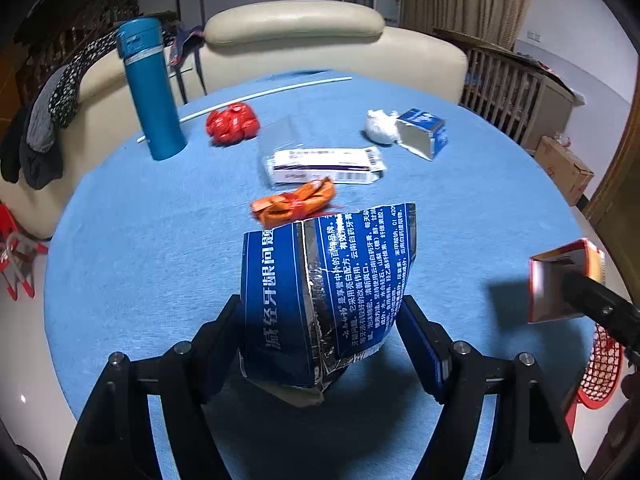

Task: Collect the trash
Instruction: 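Carry the white box with the right tool while the left carries the blue box to the basket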

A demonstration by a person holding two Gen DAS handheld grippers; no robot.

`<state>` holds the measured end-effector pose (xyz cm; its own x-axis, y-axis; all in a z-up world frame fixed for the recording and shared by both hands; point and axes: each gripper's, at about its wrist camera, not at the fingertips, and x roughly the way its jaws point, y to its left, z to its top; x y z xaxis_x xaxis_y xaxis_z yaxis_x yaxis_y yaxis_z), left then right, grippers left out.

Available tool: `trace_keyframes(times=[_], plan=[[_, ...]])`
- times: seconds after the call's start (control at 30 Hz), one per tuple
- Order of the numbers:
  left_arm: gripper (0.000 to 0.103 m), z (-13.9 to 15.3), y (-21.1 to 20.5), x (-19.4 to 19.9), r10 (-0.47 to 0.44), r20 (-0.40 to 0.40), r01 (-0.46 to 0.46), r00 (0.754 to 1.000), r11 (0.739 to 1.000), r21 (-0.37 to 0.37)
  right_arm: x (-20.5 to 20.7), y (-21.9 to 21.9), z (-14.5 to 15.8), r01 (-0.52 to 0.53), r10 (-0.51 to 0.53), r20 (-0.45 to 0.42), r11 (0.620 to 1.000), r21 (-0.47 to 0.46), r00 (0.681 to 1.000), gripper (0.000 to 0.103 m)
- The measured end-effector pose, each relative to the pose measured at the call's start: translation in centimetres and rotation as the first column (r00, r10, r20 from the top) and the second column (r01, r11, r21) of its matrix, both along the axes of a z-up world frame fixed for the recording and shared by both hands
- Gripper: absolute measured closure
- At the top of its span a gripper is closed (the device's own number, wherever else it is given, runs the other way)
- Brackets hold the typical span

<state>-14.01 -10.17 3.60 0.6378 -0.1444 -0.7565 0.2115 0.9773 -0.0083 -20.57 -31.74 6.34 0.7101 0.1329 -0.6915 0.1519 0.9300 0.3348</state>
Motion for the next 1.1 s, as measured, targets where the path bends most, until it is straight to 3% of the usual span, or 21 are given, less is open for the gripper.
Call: trace_keyframes(times=[0.33,0.83,1.1], plan=[[0.026,-0.2,-3.0,-2.3,-0.104,0.020,0.103,0.994,0.994,0.017,-1.9,-1.2,-1.1,0.031,-0.030,-0.032,0.999,0.035,0.999,0.018],[0.026,-0.1,-2.3,-2.8,-0.074,0.018,0.074,0.997,0.997,0.009,-1.8,0.0,-1.1,0.008,-0.007,-0.037,1.000,0.027,0.999,0.018],[0.026,0.7,-2.7,-3.7,-0.098,0.044,0.098,0.994,0.995,0.005,-3.4,-0.9,-0.1,0.054,-0.054,-0.008,0.998,0.024,0.998,0.018]])
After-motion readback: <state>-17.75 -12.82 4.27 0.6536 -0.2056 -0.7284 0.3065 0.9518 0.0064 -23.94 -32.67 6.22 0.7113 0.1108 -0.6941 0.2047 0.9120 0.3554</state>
